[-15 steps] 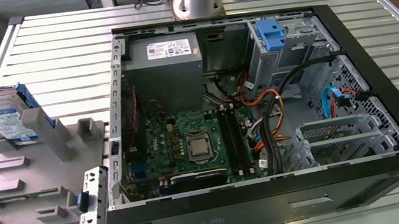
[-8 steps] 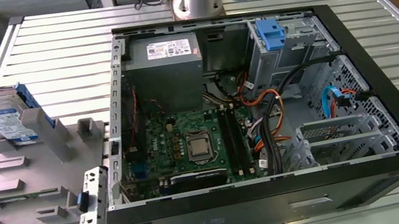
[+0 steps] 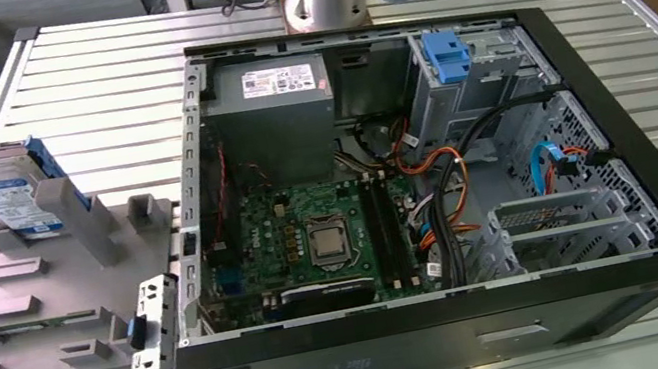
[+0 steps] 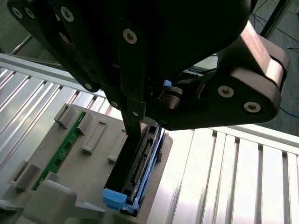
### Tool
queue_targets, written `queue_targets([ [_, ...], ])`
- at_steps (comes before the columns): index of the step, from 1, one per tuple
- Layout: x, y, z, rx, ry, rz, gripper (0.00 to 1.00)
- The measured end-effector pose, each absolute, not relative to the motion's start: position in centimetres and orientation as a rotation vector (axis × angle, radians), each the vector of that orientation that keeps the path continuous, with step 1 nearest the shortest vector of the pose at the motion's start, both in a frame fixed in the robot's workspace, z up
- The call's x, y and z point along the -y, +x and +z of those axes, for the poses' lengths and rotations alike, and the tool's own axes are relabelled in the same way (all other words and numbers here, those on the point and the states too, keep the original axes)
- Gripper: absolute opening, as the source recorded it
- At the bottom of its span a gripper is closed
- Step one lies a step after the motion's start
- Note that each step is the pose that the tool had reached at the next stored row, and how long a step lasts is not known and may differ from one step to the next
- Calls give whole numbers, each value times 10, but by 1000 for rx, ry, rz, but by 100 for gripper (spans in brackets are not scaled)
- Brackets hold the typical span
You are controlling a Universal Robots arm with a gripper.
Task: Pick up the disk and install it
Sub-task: 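Pick up the disk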
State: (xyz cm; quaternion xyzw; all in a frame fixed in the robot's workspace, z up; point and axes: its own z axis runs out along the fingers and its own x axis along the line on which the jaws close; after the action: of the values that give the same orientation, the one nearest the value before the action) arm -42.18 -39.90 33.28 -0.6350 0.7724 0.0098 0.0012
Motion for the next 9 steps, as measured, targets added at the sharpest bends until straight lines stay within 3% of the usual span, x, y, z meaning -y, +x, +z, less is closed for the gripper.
queue_targets([
  [9, 399, -420, 332, -2403, -2019, 31, 11],
])
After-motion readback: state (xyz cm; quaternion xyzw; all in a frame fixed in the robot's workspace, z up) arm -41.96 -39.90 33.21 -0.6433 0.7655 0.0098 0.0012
